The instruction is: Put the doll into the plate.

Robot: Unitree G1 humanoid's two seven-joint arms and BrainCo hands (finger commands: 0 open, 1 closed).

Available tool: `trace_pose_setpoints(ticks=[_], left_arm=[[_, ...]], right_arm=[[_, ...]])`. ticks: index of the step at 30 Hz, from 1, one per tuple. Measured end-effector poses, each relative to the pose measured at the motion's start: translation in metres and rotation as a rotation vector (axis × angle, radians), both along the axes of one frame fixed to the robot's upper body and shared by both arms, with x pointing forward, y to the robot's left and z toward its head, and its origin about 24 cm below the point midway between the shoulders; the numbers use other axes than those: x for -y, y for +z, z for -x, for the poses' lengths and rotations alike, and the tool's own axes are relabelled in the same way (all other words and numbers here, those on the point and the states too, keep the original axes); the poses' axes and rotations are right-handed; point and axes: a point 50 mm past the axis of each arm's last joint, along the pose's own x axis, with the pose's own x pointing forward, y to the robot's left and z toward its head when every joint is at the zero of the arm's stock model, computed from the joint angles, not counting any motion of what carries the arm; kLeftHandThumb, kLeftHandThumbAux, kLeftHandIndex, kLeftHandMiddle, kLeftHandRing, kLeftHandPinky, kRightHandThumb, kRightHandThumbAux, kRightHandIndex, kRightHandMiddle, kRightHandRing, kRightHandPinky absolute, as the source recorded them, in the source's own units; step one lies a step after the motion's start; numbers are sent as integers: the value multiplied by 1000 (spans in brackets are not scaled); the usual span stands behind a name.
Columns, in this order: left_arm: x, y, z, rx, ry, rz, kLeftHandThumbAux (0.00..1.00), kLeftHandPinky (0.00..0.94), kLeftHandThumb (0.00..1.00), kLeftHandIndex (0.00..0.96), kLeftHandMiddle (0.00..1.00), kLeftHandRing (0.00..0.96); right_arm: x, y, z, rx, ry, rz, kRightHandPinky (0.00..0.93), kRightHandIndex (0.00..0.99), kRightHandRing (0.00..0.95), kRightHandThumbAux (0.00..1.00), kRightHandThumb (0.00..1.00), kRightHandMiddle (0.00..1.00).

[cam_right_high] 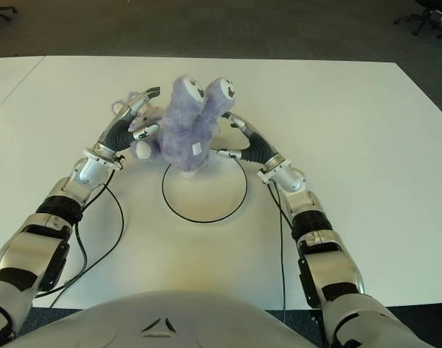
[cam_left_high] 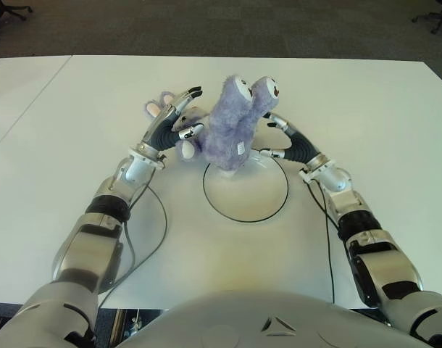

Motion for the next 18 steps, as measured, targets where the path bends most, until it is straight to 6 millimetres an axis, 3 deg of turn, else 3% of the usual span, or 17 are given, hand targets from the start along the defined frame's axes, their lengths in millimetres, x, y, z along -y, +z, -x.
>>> trace_pose_setpoints(ticks=[9, 18], left_arm=[[2, 0, 2, 21, -17, 1, 217, 0, 139, 0, 0, 0], [4, -1, 3, 22, -29, -1, 217, 0, 131, 0, 0, 0]], right_arm=[[-9, -2, 7, 6, 24, 23, 163, 0, 55, 509, 184, 0], [-12, -6, 9, 3, 43, 85, 229, 0, 97, 520, 178, 0]])
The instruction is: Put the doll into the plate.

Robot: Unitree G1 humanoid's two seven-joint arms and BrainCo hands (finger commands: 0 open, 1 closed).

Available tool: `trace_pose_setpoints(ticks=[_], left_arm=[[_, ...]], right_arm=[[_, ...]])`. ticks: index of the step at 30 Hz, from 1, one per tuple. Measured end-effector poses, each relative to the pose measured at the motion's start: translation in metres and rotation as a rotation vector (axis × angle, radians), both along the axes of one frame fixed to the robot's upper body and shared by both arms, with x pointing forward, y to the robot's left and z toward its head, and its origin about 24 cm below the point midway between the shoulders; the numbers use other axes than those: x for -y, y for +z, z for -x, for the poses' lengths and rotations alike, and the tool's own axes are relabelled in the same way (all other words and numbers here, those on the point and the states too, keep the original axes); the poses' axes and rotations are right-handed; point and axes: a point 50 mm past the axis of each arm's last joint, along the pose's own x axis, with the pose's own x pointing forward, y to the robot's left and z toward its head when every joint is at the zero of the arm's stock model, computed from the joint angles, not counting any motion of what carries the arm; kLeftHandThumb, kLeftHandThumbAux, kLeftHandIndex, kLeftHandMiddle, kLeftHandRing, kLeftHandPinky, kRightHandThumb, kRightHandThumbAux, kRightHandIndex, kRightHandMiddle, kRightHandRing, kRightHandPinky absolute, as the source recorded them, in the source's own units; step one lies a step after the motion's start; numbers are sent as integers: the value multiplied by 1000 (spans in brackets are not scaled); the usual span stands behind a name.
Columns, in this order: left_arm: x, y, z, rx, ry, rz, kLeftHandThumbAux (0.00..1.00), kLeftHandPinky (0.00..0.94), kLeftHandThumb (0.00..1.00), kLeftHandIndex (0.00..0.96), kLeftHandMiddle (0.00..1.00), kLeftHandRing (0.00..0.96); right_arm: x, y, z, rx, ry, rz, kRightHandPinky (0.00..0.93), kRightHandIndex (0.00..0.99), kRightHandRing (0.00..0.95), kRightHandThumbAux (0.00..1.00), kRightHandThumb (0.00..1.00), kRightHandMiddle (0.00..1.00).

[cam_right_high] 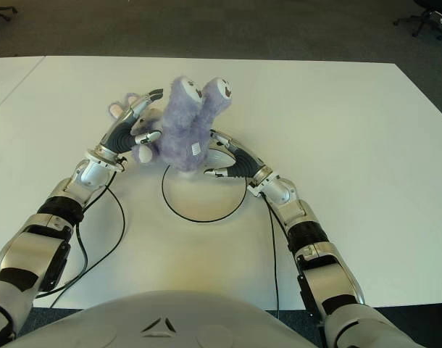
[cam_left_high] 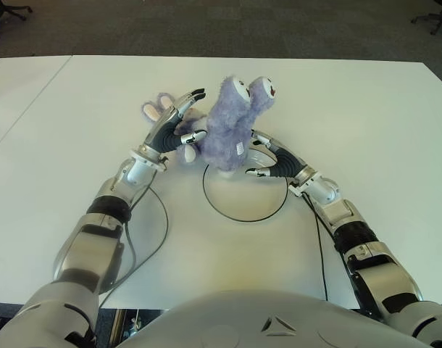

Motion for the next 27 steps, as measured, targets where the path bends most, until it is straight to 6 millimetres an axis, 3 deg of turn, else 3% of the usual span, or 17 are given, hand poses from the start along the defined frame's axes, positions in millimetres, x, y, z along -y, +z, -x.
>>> trace_pose_setpoints(ticks=[9, 12, 21, 23, 26, 27], left_arm=[[3, -1, 0, -16, -17, 8, 207, 0, 127, 0, 0, 0], [9, -4, 1, -26, -31, 24, 206, 0, 129, 0, 0, 0], [27, -18, 6, -107, -96, 56, 192, 0, 179, 0, 0, 0], [27, -19, 5, -113, -98, 58, 198, 0, 202, 0, 0, 0], [27, -19, 5, -116, -100, 56, 279, 78, 383, 0, 0, 0], [28, -19, 6, -116, -102, 52, 285, 86, 399, 0, 0, 0]], right_arm=[[1, -8, -1, -36, -22, 69, 249, 0, 121, 559, 236, 9], [3, -11, -3, -49, -41, 69, 229, 0, 115, 567, 271, 15], [3, -11, -4, -53, -59, 62, 293, 0, 157, 565, 300, 24], [3, -11, -5, -51, -65, 63, 289, 0, 165, 565, 293, 26], [2, -10, -5, -45, -71, 55, 245, 13, 150, 585, 326, 43], [2, -10, -6, -46, -74, 51, 242, 15, 149, 586, 330, 44]])
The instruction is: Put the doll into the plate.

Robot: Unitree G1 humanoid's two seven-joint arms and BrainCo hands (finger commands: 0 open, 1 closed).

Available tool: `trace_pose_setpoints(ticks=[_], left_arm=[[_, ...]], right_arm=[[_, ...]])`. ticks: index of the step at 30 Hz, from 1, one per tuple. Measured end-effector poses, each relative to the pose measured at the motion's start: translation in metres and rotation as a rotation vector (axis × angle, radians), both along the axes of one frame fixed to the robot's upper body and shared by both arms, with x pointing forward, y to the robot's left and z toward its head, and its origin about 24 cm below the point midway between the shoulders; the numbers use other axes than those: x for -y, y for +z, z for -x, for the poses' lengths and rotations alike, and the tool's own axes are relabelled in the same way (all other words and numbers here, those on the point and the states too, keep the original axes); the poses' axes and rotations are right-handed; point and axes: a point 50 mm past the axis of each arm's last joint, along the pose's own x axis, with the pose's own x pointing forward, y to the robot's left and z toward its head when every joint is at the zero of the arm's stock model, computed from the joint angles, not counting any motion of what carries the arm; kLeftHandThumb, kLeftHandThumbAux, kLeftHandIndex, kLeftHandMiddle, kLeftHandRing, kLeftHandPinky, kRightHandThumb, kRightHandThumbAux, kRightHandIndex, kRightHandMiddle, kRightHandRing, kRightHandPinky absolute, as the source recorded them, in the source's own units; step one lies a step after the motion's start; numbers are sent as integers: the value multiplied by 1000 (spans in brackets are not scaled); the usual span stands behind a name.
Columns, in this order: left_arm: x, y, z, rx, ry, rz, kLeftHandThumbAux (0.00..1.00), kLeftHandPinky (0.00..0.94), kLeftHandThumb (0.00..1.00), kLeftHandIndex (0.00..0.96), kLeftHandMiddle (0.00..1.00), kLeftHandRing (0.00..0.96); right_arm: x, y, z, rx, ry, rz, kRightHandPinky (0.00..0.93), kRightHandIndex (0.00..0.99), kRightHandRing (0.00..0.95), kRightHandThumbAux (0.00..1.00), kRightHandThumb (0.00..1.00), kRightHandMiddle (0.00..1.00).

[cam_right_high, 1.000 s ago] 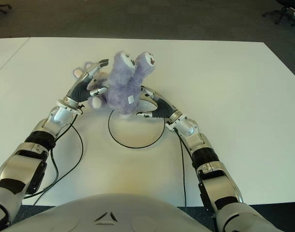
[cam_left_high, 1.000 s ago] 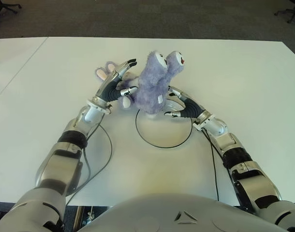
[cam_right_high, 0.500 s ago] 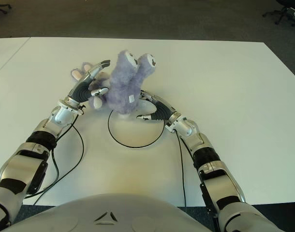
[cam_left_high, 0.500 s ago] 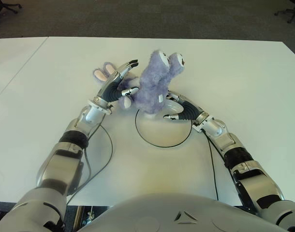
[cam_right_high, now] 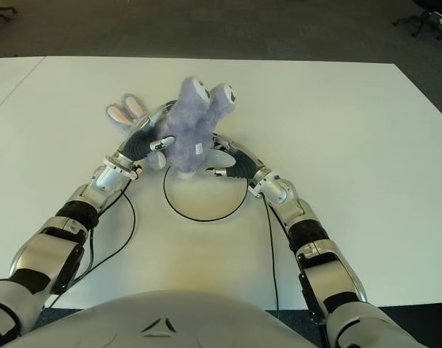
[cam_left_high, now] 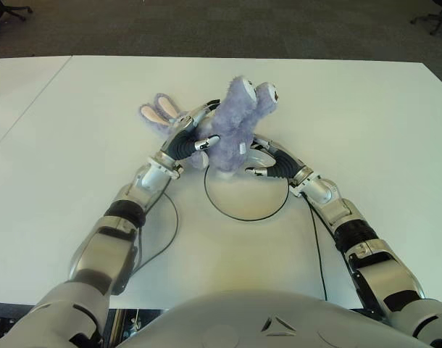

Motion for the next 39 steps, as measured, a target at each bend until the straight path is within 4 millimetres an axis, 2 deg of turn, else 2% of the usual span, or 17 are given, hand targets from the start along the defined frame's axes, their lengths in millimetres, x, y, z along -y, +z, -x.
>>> trace_pose_setpoints(ticks=[6, 9, 13, 19, 20, 22, 25, 26, 27, 28, 29, 30, 31, 32, 35, 36, 39], left_arm=[[5, -2, 1, 17, 7, -7, 311, 140, 456, 0, 0, 9], [8, -3, 1, 25, 15, -7, 332, 214, 486, 5, 15, 88], [11, -5, -2, 23, 31, -6, 356, 336, 546, 55, 84, 193], [15, -3, -8, 18, 36, -28, 381, 315, 608, 123, 168, 239], [15, -3, -9, 12, 36, -36, 394, 313, 663, 173, 228, 264], [16, -4, -11, -4, 32, -57, 402, 323, 707, 227, 274, 291], [17, -3, -15, -22, 31, -80, 403, 329, 726, 269, 298, 308], [17, -3, -15, -23, 34, -84, 608, 337, 727, 387, 346, 333], [17, -2, -16, -24, 37, -87, 642, 339, 727, 406, 354, 337], [17, -2, -17, -24, 40, -91, 665, 407, 731, 425, 434, 423], [17, -1, -17, -24, 42, -95, 669, 419, 731, 428, 447, 438], [18, -1, -18, -23, 44, -99, 670, 520, 734, 434, 522, 529], [18, 0, -19, -24, 48, -104, 670, 546, 735, 436, 541, 553], [18, 0, -20, -23, 50, -108, 671, 634, 731, 437, 597, 605], [19, 2, -22, -15, 62, -126, 672, 691, 726, 437, 637, 652], [19, 2, -23, -12, 65, -133, 674, 735, 720, 438, 678, 700], [20, 4, -25, 1, 78, -161, 676, 762, 715, 440, 726, 748]], right_arm=[[0, 1, -2, -5, -31, -39, 249, 46, 168, 602, 371, 90], [0, 2, -3, -1, -54, -60, 266, 77, 203, 607, 409, 147], [0, 4, -6, 9, -118, -111, 286, 92, 226, 588, 389, 177], [-3, 7, -7, 13, -185, -162, 341, 115, 267, 583, 454, 213], [-3, 7, -7, 13, -192, -170, 338, 121, 276, 580, 488, 223], [-4, 7, -7, 7, -204, -183, 350, 125, 281, 577, 515, 227], [-4, 8, -7, 0, -217, -203, 359, 126, 285, 577, 529, 226], [-4, 8, -7, 0, -218, -206, 377, 128, 292, 578, 546, 225], [-5, 8, -7, 1, -219, -208, 380, 128, 293, 578, 549, 224], [-5, 8, -7, 2, -220, -210, 359, 130, 292, 584, 564, 220], [-5, 8, -7, 2, -221, -212, 355, 130, 292, 585, 567, 220], [-5, 8, -7, 3, -223, -215, 334, 131, 284, 599, 577, 213], [-5, 8, -7, 2, -224, -220, 329, 131, 282, 602, 581, 212], [-5, 8, -7, 1, -226, -225, 336, 133, 279, 616, 601, 210], [-4, 9, -7, -2, -234, -239, 331, 132, 274, 629, 607, 205], [-3, 9, -7, -3, -236, -243, 318, 130, 264, 644, 619, 198], [-1, 9, -8, -12, -243, -262, 310, 123, 254, 657, 608, 189]])
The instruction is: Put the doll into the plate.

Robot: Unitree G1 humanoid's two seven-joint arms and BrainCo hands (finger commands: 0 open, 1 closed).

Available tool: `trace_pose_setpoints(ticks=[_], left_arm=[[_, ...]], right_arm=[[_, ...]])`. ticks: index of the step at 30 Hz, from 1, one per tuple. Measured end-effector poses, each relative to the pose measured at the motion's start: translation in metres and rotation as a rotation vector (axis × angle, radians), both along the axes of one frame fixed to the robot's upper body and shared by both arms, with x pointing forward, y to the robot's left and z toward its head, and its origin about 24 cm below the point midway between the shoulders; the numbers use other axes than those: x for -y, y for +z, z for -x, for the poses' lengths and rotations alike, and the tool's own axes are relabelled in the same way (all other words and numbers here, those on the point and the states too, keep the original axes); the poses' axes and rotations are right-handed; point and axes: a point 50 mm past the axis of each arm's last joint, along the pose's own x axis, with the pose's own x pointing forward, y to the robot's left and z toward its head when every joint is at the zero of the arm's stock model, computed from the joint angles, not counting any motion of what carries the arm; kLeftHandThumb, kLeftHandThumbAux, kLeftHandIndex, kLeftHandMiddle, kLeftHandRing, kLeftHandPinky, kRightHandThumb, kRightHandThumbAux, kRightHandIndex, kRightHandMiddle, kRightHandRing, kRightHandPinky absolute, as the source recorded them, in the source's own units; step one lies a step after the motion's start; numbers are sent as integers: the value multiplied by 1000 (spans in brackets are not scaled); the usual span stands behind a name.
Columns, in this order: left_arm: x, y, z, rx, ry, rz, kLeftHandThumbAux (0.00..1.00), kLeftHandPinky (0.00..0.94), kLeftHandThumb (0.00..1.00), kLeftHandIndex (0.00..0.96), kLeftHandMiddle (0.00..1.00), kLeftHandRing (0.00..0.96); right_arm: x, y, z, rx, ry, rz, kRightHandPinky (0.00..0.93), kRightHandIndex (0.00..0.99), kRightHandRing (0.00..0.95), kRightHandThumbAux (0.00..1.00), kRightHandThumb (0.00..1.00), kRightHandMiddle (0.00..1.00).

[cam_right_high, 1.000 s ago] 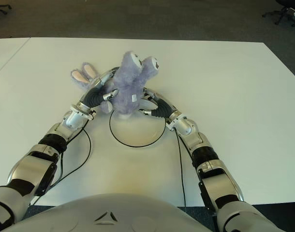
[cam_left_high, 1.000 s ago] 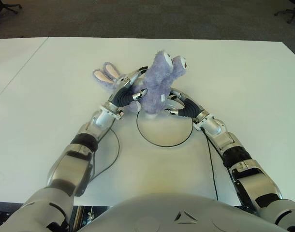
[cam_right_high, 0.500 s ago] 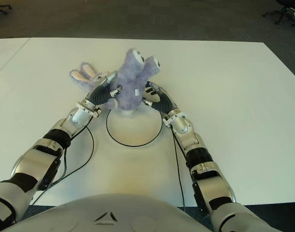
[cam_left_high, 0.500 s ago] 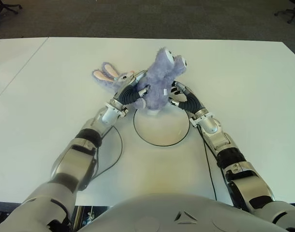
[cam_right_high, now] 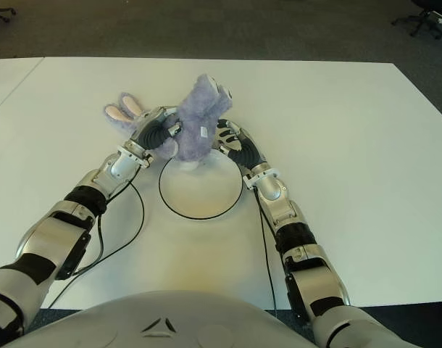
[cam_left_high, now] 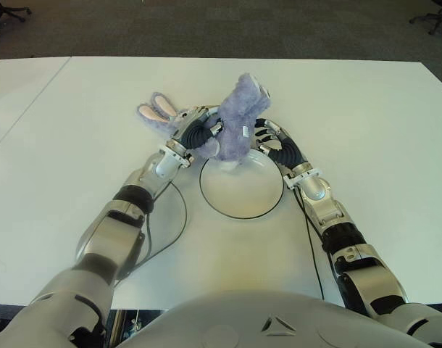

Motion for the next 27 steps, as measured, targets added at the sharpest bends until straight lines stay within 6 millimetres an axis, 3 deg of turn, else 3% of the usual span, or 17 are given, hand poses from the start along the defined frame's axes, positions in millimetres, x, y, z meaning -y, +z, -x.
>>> trace_pose_setpoints(ticks=[8, 14, 24, 27], left_arm=[[1, 4, -3, 12, 26, -47, 685, 763, 708, 441, 812, 802], [0, 4, -2, 12, 37, -49, 690, 811, 709, 441, 827, 818], [-3, 3, -1, 36, 72, -23, 693, 790, 712, 443, 821, 820], [-3, 3, -1, 41, 79, -19, 693, 822, 714, 443, 826, 828]], right_arm=[[6, 0, -2, -42, -23, -39, 283, 101, 226, 690, 457, 174], [13, 4, -5, -37, -59, -77, 289, 93, 253, 717, 487, 227], [26, 8, -10, -50, -122, -141, 302, 77, 250, 753, 434, 195], [29, 9, -10, -53, -135, -154, 291, 78, 246, 768, 436, 195]])
